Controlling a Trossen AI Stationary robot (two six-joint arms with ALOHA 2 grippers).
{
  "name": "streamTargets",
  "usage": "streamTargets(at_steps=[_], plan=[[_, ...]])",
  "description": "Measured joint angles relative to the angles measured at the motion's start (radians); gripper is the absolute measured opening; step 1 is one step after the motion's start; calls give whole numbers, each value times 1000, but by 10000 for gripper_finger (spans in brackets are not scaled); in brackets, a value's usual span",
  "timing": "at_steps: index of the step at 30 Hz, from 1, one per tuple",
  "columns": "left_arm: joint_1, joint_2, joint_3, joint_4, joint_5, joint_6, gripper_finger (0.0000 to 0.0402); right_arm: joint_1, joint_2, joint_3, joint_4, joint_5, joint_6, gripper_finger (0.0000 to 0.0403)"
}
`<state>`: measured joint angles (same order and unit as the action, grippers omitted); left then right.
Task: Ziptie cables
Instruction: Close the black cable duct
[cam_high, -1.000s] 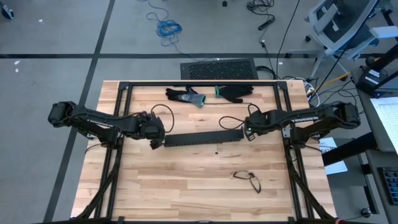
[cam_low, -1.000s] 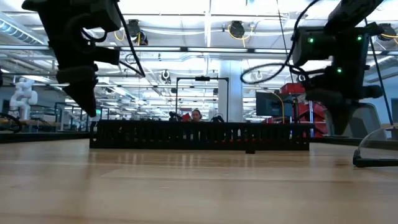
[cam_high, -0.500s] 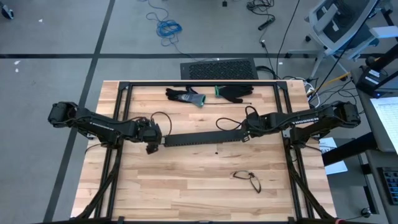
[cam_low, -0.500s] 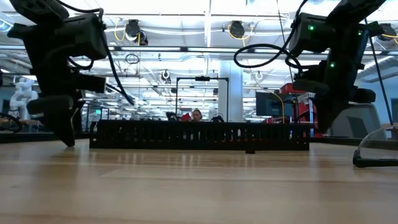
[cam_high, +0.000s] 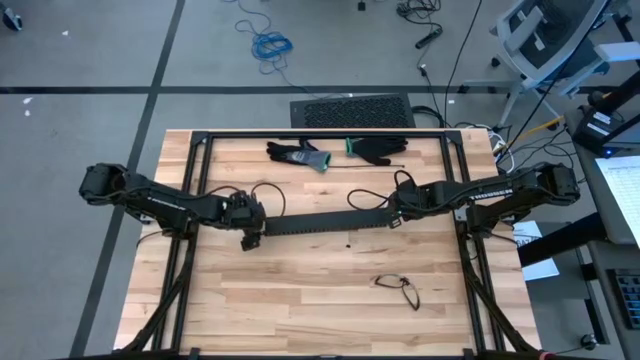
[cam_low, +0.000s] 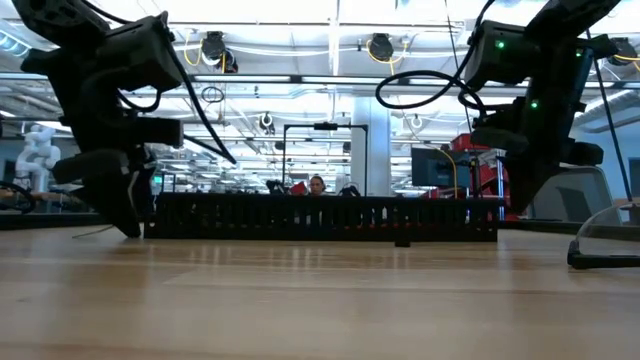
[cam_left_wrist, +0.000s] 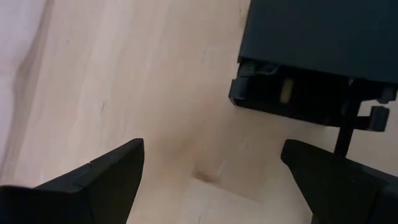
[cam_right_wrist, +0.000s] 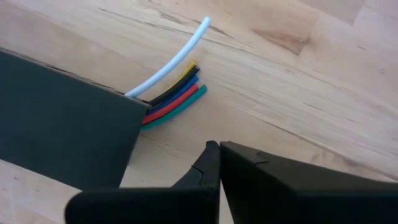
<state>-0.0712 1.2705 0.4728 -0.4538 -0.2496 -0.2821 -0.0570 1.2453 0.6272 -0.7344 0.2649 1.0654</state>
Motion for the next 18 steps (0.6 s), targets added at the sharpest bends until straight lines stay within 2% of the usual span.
streamTargets(at_steps=[9,18], plan=[[-1,4,-3,114,-30,79,383,0,0,0,15,25,-3,0],[-1,4,-3,110,-30,78,383,0,0,0,11,24,21,0]])
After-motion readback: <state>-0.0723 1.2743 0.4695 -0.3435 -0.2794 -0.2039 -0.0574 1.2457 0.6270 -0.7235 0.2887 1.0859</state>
